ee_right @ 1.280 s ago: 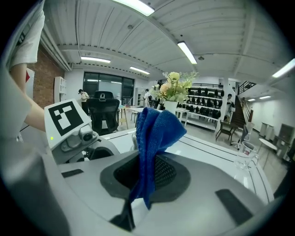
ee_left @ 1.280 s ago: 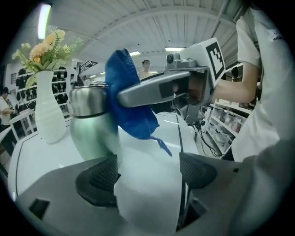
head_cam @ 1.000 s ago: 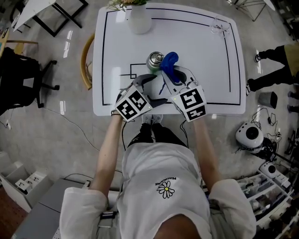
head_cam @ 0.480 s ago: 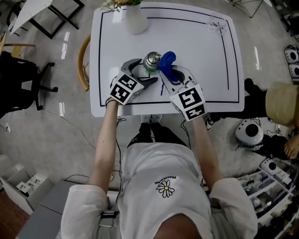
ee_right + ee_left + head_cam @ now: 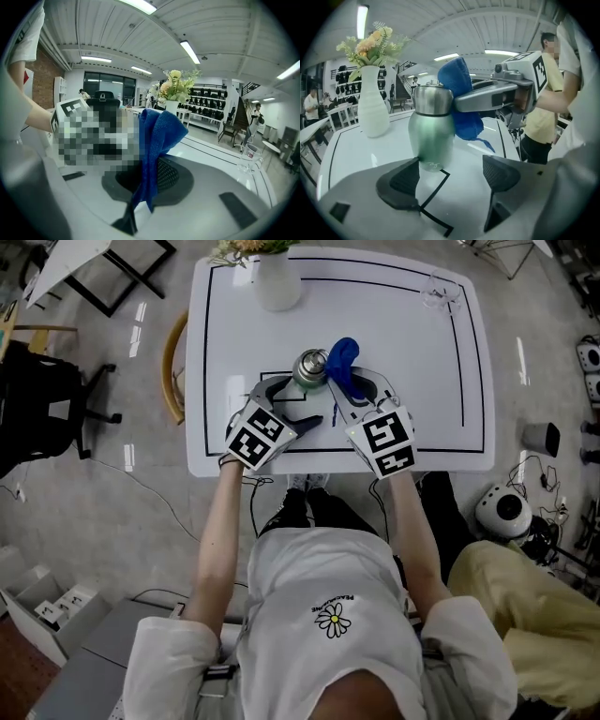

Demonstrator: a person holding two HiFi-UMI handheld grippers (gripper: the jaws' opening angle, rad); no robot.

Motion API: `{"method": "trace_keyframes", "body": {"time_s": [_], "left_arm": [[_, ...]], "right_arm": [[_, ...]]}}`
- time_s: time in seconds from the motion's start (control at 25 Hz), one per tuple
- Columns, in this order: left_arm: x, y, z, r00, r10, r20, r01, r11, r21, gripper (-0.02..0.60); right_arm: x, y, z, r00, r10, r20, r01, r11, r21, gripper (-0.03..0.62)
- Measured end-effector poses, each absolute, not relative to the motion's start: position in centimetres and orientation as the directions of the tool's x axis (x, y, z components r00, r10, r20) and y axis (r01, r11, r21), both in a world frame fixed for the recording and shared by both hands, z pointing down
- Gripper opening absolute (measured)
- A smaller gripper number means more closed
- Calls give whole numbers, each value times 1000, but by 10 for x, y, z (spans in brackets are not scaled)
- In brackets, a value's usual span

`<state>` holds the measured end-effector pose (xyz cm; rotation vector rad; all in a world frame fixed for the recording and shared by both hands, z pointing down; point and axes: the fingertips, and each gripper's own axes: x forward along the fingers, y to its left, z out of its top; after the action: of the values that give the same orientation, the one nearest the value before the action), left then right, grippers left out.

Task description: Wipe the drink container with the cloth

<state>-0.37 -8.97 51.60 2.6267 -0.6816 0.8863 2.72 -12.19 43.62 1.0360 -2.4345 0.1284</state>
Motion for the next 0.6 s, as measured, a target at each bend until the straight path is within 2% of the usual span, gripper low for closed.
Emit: {"method": "trace_keyframes", "body": {"time_s": [0.6], "left_arm": [[-1,-61,514,713,-308,630,-494,-858,140,410]], "right_arm": [[17,-105,434,-588,-642,492,-667,729,154,43]]}}
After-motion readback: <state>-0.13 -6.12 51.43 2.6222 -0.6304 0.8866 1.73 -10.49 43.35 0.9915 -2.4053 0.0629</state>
